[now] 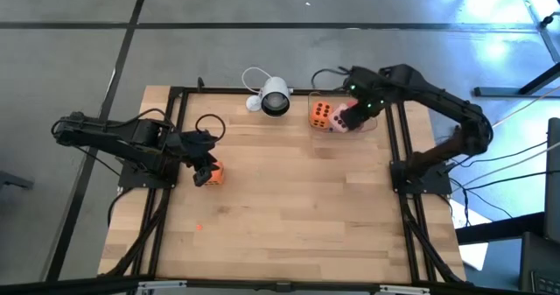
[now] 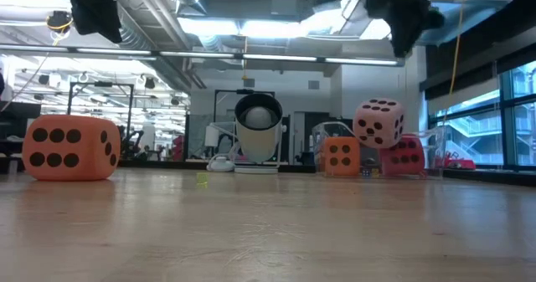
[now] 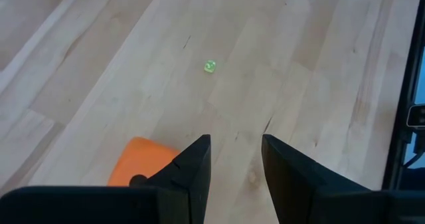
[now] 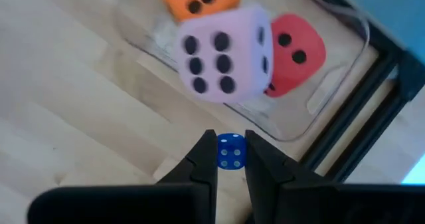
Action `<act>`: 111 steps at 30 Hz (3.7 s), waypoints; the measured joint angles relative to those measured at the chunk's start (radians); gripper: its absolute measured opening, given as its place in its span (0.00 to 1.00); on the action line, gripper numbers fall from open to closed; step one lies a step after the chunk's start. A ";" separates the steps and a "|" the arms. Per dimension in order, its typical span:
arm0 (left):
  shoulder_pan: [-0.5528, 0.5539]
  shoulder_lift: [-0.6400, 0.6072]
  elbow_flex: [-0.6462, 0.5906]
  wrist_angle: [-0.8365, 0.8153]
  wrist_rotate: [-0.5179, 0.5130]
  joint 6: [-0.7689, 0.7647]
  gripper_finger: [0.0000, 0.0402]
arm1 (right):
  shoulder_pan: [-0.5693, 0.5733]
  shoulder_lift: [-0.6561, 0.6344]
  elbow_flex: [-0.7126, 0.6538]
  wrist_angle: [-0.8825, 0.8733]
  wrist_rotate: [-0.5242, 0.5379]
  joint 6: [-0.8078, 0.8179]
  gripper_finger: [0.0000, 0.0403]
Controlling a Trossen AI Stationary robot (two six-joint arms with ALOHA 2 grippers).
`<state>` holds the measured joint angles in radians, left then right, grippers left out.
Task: Pick & Place Dice
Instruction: Put the small blue dice into the transparent container
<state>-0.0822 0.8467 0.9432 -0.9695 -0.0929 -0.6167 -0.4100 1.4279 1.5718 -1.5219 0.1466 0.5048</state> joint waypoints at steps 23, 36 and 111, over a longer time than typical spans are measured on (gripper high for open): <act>0.000 0.000 0.000 0.000 -0.093 -0.160 0.32 | -0.369 -0.091 -0.483 0.417 -0.121 -0.069 0.12; 0.000 0.000 0.000 0.024 -0.126 -0.245 0.32 | -0.407 -0.090 -0.620 0.528 -0.119 -0.121 0.12; 0.000 0.000 0.000 0.023 -0.131 -0.288 0.32 | -0.376 -0.098 -0.632 0.591 -0.296 -0.201 0.51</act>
<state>-0.0822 0.8467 0.9432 -0.9466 -0.2237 -0.9051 -0.7858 1.3300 0.9400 -0.9306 -0.1497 0.3037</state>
